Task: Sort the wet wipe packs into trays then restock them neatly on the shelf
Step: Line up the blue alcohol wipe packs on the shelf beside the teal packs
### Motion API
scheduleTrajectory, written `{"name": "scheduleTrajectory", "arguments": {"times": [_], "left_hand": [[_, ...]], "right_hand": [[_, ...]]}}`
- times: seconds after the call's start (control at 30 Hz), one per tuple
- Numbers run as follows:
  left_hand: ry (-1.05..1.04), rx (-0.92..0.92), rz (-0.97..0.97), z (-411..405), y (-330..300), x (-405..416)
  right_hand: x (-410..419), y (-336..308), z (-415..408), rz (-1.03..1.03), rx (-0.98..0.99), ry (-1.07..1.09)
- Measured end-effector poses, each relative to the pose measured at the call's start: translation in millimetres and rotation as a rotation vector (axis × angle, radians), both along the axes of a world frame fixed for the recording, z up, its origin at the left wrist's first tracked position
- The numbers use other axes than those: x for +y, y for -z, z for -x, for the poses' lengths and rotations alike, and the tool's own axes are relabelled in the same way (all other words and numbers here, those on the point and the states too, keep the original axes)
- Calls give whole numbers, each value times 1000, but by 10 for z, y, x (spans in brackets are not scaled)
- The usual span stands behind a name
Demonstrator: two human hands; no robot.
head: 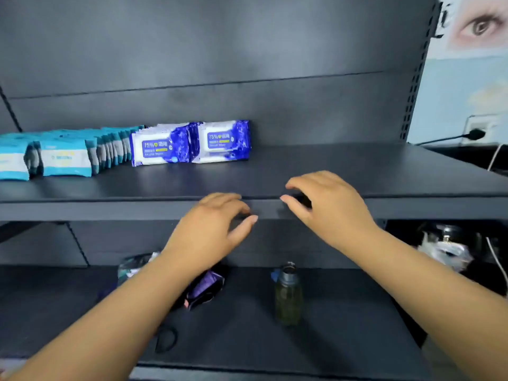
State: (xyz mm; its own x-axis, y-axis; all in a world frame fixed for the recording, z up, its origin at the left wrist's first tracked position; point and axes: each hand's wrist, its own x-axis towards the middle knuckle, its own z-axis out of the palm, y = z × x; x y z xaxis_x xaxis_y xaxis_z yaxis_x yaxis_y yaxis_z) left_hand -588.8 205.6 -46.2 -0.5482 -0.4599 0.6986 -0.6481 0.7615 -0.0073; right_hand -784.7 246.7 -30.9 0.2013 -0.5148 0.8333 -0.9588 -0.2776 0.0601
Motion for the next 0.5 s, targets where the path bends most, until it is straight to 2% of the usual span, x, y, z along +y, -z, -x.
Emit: {"name": "scheduleTrajectory", "arguments": {"times": [0.13,0.3,0.5], "left_hand": [[-22,32,1,73,523,445],[-7,-32,-267,291,1350,868],[1,-186,-658,454,2789,1197]], "right_hand": [[525,692,296,-108,-37,-84],[860,1728,519,-319,-113,-98],[1238,3228,617,-561,-179,-1]]}}
